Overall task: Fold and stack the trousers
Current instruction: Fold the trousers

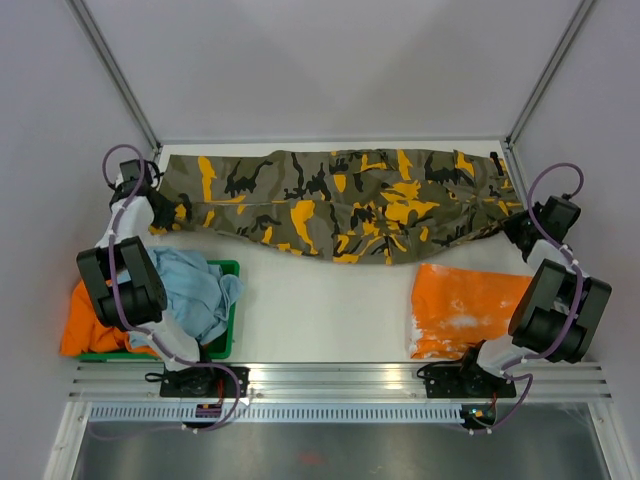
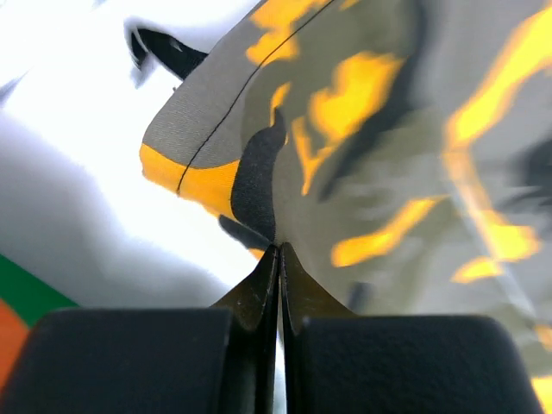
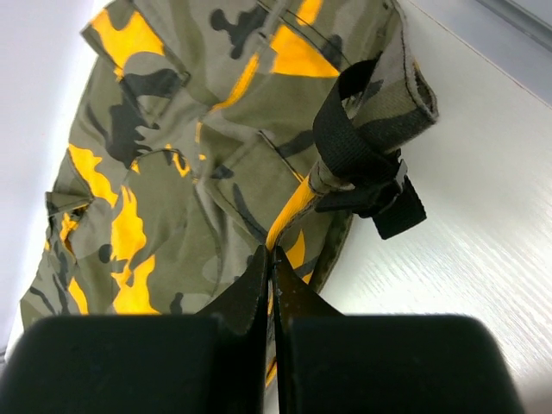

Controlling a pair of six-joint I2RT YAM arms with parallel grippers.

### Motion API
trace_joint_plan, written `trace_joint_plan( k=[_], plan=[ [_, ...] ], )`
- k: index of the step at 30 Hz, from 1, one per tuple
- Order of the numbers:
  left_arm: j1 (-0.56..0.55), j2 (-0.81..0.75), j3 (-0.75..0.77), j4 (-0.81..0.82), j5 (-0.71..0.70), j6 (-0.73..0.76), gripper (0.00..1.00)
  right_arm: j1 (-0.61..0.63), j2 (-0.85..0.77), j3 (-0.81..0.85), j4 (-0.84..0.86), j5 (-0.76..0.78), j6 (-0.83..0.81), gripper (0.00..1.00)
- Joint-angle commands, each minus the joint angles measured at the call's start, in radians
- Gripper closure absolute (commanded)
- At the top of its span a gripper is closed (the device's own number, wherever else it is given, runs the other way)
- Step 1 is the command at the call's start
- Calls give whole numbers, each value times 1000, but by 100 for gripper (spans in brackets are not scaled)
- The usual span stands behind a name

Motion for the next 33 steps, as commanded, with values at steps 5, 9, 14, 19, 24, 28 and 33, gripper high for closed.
trace_joint_plan(
  k=[5,9,14,19,24,28,33],
  plan=[
    [1,-154,106,21,-1,0,98,-4,-61,126,26,-32,-32,100],
    [2,-160,115,29,4,9,98,-2,-47,193,20,-37,-44,100],
    [1,-121,181,67,22,9,98,-2,43,331,4,-72,-69,100],
    [-1,5,325,72,2,-29,98,7,224,541,-48,-127,-99,100],
    [-16,131,414,130,-19,-66,98,44,414,742,-131,-156,-139,100],
    [-33,253,563,101,-25,-75,98,62,520,860,-131,-164,-124,100],
    [-59,353,657,87,-53,-84,98,96,651,979,-142,-185,-141,100]
  ],
)
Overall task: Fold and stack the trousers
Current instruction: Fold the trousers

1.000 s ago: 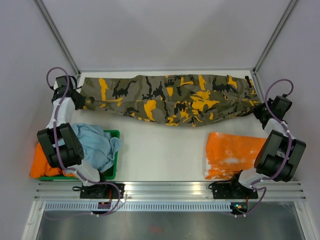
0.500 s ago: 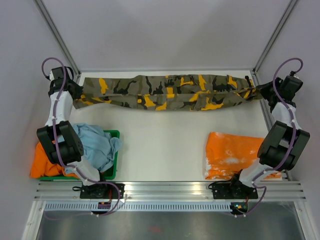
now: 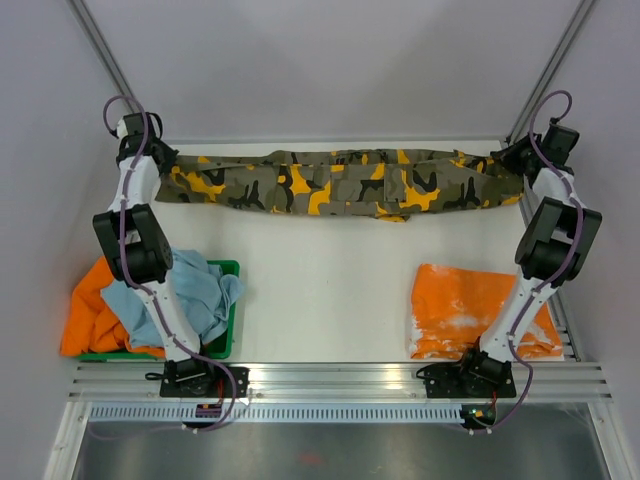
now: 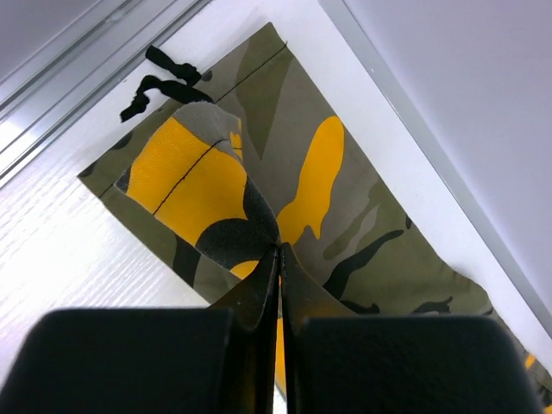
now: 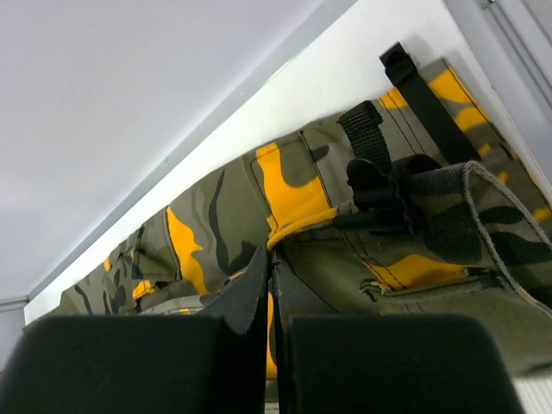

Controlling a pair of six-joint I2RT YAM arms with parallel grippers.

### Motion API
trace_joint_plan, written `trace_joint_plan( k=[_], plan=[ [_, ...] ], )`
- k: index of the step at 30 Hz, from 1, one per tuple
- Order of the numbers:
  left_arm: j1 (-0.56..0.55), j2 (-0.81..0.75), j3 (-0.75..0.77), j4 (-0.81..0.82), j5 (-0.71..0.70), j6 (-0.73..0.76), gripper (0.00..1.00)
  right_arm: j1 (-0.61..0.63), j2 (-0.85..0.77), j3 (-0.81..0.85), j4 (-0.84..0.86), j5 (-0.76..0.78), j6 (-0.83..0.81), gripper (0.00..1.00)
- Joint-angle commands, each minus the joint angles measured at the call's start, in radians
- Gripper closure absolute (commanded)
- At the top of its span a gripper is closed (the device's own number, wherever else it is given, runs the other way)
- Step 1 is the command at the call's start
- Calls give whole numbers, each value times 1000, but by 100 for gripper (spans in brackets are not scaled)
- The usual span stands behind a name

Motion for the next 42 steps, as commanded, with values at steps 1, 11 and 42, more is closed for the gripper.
trace_joint_plan(
  k=[1,11,42],
  plan=[
    [-3,41,76,46,-67,-35,98,11,70,136,30,-10,-42,100],
    [-5,147,158,88,-93,-55,98,25,217,314,128,-63,-29,100],
    [-6,280,362,100,-92,-3,17,71,386,481,242,-158,35,43]
  ],
)
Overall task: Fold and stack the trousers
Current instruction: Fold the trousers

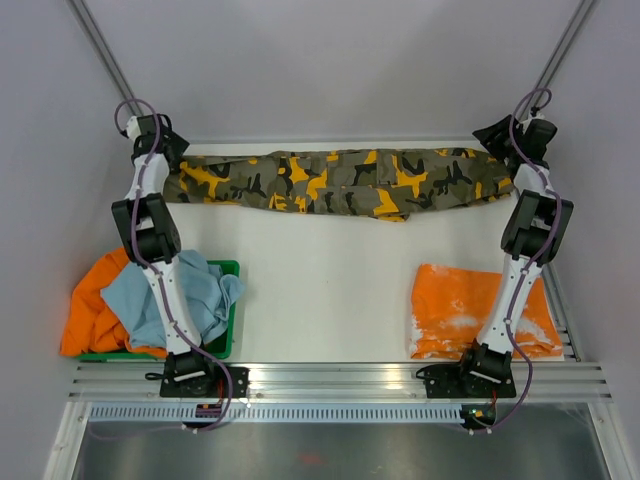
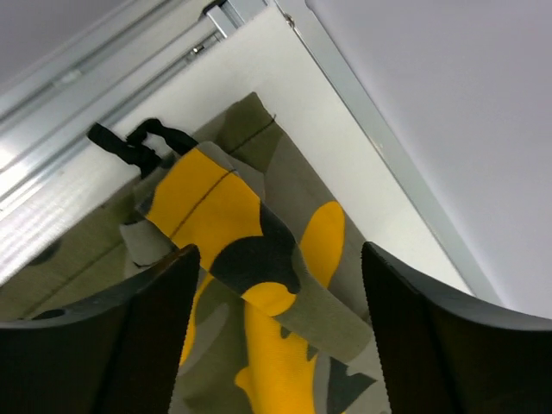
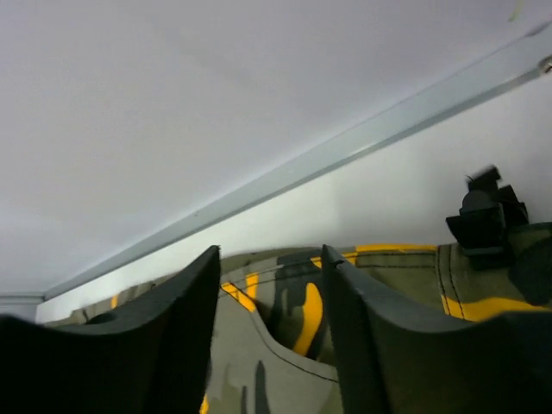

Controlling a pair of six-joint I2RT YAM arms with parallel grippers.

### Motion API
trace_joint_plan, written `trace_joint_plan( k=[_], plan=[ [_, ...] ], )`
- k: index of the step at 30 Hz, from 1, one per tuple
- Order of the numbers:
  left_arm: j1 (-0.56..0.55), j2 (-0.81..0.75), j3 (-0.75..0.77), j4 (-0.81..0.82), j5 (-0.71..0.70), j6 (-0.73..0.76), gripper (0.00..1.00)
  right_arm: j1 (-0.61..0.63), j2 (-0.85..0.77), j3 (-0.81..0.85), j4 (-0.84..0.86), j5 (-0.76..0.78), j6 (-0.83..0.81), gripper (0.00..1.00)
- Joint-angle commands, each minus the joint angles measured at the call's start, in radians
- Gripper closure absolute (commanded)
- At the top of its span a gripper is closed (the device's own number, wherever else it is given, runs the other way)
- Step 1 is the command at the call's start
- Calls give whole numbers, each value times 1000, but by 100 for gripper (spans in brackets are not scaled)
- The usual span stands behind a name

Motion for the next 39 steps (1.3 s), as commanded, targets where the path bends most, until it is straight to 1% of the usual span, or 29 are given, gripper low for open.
trace_joint_plan(
  k=[1,3,6,7,8,9,10,12,13,14,15,16,17,18,20,21,23,24,27,32,39],
  plan=[
    [10,-86,70,30,-39,76,14,12,-55,69,42,-63,-29,39],
    [10,-135,76,38,-36,102,12,21,-83,72,25,-75,-51,37],
    [7,-193,56,10,-36,120,12,45,-145,50,-4,-112,-83,36],
    [6,-236,13,-2,-51,111,12,55,-187,35,-8,-121,-94,35],
    [6,-262,-23,-8,-57,102,13,64,-214,-17,-5,-121,-104,35],
    [6,-287,-69,-2,-57,91,17,84,-237,-48,-2,-116,-118,35],
    [6,-337,-169,7,-48,72,19,93,-289,-81,1,-110,-141,35],
    [6,-376,-263,39,-42,45,25,120,-339,-195,30,-103,-154,35],
    [6,-404,-347,55,-38,22,25,128,-384,-233,42,-104,-157,35],
    [17,-411,-431,132,13,-23,26,150,-440,-364,88,-104,-154,35],
    [28,-412,-449,133,13,-24,26,150,-452,-365,88,-104,-154,35],
    [40,-392,-462,165,56,-36,26,153,-464,-402,93,-109,-146,35],
    [54,-379,-473,233,108,-53,26,156,-472,-417,88,-127,-144,35],
    [84,-343,-485,272,207,-97,26,157,-489,-437,82,-132,-144,35],
    [109,-300,-484,334,280,-148,30,164,-514,-470,77,-135,-144,35],
    [126,-281,-479,405,338,-188,31,164,-540,-488,84,-133,-146,36],
    [134,-237,-475,458,372,-225,31,173,-584,-552,110,-127,-144,36],
    [134,-224,-473,505,375,-232,31,174,-595,-571,117,-123,-146,36],
    [135,-186,-458,558,384,-260,31,179,-626,-614,120,-116,-152,36],
    [135,-131,-426,562,384,-291,33,182,-639,-640,114,-106,-161,36],
    [138,-117,-424,592,380,-295,34,190,-629,-635,100,-98,-166,36]
  ],
)
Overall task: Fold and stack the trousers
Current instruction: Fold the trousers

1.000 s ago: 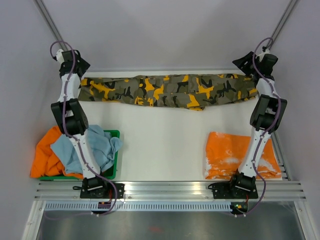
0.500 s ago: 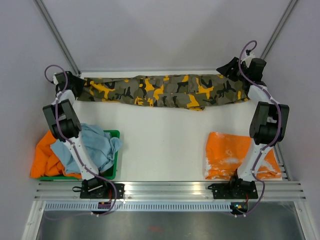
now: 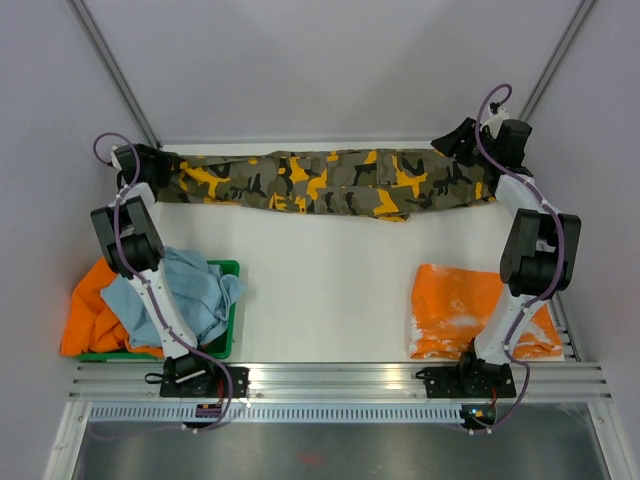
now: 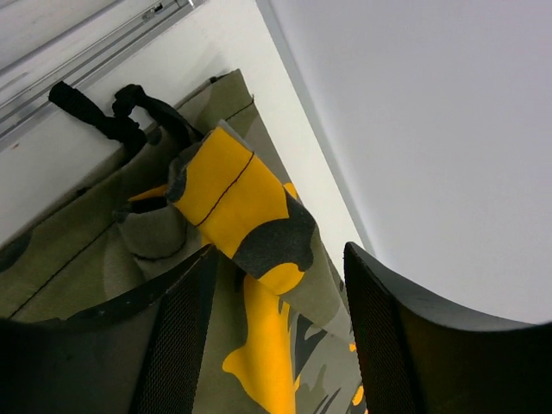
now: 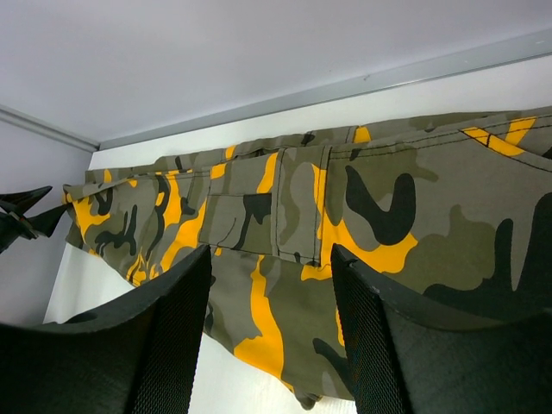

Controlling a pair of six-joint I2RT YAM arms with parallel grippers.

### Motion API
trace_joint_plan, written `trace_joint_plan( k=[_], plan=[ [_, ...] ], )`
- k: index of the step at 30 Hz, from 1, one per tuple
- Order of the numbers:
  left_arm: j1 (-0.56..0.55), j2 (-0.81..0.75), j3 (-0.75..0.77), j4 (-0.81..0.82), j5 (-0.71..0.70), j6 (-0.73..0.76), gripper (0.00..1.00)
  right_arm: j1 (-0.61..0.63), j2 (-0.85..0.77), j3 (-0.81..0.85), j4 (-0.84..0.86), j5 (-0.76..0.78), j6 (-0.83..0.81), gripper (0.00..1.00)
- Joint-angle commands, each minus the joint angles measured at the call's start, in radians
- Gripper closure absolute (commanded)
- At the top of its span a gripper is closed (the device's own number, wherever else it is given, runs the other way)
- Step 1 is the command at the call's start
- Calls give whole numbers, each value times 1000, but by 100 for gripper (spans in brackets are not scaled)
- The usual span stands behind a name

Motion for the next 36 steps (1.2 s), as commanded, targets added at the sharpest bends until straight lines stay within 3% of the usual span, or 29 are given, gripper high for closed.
trace_joint_plan(
  k=[1,5,7,11,15,18,29,33,36],
  plan=[
    [4,23,44,74,15,-34,34,9,-29,3,39,6,-27,36],
    [4,55,79,50,1,-33,39,16,-21,6,30,6,-30,36],
    [5,58,81,50,-10,-36,48,16,-18,17,7,8,-37,36],
    [5,64,85,53,-37,-33,50,20,-13,38,-24,19,-57,36],
    [7,78,111,45,-48,-34,71,21,-7,52,-29,19,-57,37],
    [7,82,128,54,-71,-40,97,26,-3,53,-33,23,-57,37],
    [-5,136,327,59,-128,-57,98,43,31,57,-46,37,-62,38],
    [-28,228,499,16,-137,-48,98,52,56,64,-50,37,-56,38],
    [-38,262,536,-77,-130,-47,98,56,54,66,-78,39,-63,38]
  ],
)
